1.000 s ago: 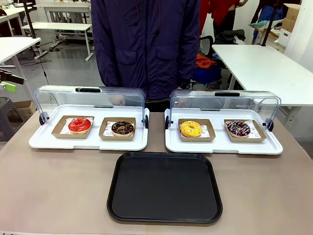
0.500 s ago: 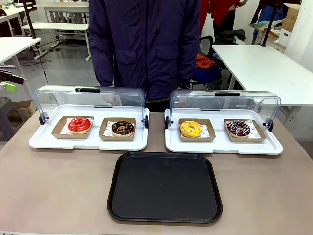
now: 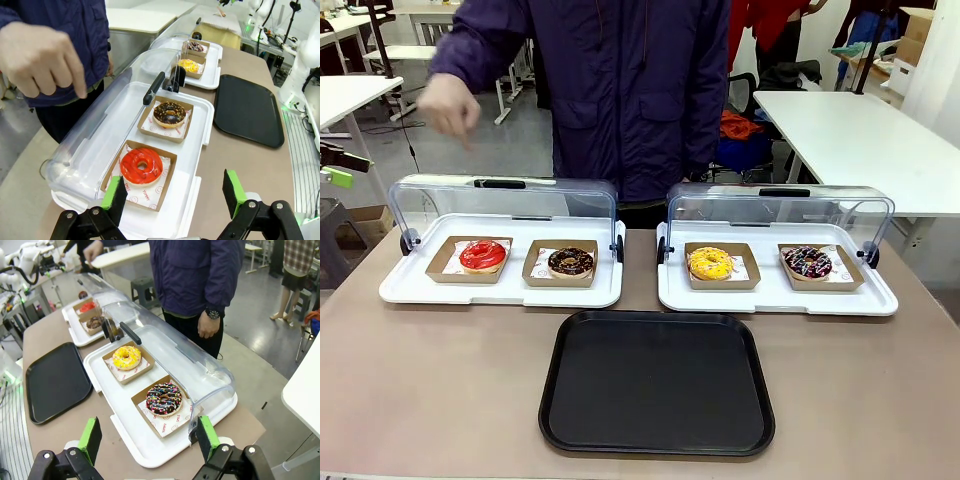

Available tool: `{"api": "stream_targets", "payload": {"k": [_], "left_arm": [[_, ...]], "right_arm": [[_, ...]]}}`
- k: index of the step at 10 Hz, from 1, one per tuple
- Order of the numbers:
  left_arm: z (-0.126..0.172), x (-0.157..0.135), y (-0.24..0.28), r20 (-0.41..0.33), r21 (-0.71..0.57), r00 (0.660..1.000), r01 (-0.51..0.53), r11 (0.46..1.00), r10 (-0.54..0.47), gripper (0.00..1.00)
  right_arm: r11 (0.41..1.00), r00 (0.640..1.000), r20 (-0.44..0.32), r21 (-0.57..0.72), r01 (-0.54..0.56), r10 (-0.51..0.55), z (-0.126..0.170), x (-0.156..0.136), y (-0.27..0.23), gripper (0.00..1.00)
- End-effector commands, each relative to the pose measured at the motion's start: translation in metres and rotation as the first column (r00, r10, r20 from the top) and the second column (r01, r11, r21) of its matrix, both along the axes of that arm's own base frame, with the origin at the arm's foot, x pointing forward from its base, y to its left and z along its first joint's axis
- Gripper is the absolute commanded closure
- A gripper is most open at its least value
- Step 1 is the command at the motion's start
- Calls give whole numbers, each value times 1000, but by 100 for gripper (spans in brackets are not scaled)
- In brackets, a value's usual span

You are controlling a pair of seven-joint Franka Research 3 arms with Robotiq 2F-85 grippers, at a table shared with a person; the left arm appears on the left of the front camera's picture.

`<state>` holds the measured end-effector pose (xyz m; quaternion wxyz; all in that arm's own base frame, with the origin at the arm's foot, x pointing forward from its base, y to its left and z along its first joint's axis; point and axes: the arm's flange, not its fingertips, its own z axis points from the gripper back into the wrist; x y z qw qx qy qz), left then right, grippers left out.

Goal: Move the first donut from the left to the tray.
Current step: Pick up the Paper togo box containing the Donut indicated by the person and place it on the Handle tray.

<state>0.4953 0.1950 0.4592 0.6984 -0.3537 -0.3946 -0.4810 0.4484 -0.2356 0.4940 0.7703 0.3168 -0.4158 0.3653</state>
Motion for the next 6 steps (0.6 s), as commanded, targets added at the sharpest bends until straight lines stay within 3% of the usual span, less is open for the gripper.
{"api": "stream_targets", "payload": {"k": [1, 6], "left_arm": [[1, -1, -1, -1, 3, 1000, 3, 1000, -3, 0], [1, -1, -1, -1, 3, 1000, 3, 1000, -3, 0]], "right_arm": [[1000, 1000, 2, -8, 0, 0, 0, -1, 2, 0], [1000, 1000, 2, -8, 0, 0, 0, -1, 2, 0]]}}
